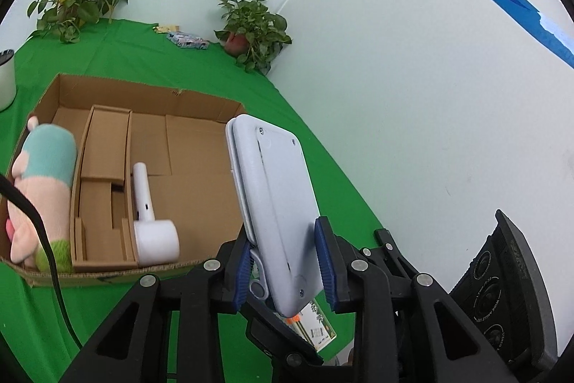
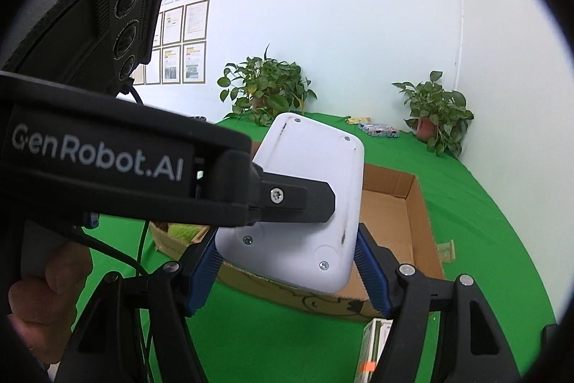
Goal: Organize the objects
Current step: 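Carry the white device with the left tool over the large box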
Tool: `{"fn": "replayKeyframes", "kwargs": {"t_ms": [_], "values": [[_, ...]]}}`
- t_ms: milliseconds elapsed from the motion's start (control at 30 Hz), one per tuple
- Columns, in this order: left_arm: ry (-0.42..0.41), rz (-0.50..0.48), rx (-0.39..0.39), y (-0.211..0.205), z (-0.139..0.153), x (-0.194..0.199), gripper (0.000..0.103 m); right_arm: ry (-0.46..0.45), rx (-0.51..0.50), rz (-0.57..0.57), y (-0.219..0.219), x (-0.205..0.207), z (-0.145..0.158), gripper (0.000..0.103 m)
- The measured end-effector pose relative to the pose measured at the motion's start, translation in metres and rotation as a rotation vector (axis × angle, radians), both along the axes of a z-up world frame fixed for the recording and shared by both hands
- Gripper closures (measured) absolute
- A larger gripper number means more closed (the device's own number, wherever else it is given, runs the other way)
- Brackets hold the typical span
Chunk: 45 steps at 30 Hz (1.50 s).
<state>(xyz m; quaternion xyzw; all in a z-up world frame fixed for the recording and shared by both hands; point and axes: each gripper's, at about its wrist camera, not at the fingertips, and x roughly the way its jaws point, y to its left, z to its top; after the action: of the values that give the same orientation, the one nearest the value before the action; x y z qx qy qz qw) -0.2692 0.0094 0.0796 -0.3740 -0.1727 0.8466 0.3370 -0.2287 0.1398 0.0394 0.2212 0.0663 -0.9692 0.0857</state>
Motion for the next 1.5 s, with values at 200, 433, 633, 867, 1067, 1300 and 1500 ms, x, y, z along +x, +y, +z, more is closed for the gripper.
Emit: {"fn": "replayKeyframes", "kwargs": {"t_ms": [200, 433, 633, 867, 1067, 1300, 1500], "values": [[0.005, -0.019, -0.015, 0.009, 0.015, -0.015, 0.073, 0.006, -0.008, -0.018, 0.008, -0.013, 0.006, 0.034], [0.0, -0.035, -0.026, 0.019, 0.023, -0.035, 0.073, 0.004, -0.023, -0.035, 0.019, -0.029, 0.012, 0.034], [-0.022, -0.036, -0.031, 0.022, 0.02, -0.051, 0.073, -0.024, -0.028, -0.033, 0.02, -0.038, 0.014, 0.035], [-0.07, -0.033, -0.021, 0.023, 0.007, -0.075, 0.073, -0.07, -0.028, -0.035, 0.019, -0.057, 0.009, 0.035], [-0.117, -0.041, -0.022, 0.028, -0.006, -0.097, 0.073, -0.114, -0.03, -0.042, 0.02, -0.072, 0.003, 0.035], [-0.184, -0.049, -0.03, 0.035, -0.039, -0.119, 0.073, -0.182, -0.039, -0.049, 0.026, -0.086, -0.014, 0.035], [-0.287, -0.051, -0.047, 0.04, -0.089, -0.138, 0.073, -0.293, -0.058, -0.043, 0.034, -0.103, -0.048, 0.035]]}}
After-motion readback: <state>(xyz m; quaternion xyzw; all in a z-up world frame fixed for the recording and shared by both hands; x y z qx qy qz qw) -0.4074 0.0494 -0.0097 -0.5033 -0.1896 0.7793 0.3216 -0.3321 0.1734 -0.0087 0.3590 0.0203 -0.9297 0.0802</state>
